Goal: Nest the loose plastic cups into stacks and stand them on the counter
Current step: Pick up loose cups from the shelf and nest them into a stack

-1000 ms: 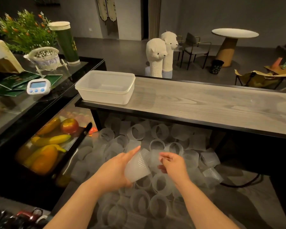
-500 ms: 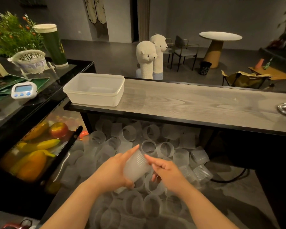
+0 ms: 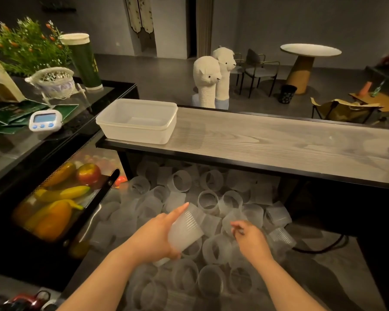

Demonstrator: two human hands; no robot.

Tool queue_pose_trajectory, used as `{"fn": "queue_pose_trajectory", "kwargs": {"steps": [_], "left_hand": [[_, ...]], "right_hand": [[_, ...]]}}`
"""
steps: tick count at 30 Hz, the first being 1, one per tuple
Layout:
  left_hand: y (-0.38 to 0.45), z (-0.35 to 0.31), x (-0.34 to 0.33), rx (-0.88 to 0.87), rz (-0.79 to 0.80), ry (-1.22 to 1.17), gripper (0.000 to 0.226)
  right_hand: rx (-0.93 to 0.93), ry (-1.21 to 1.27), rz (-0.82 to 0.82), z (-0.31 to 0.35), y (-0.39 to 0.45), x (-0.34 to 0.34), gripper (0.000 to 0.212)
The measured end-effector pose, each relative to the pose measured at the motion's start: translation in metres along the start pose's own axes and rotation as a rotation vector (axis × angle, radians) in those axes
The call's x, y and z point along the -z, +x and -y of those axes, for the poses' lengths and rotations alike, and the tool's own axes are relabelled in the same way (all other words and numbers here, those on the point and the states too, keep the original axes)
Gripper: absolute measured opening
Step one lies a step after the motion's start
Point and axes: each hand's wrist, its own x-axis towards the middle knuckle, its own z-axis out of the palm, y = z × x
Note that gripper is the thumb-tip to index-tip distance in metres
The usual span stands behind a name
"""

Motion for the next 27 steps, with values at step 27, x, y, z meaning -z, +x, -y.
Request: {"fn": "queue_pose_trajectory", "kwargs": {"steps": [27], "left_hand": [[0.018, -0.008, 0.003, 0.001, -0.036, -0.054, 0.127]], "right_hand": [[0.110, -0.135, 0.248, 0.019, 0.059, -0.020, 0.047]]}}
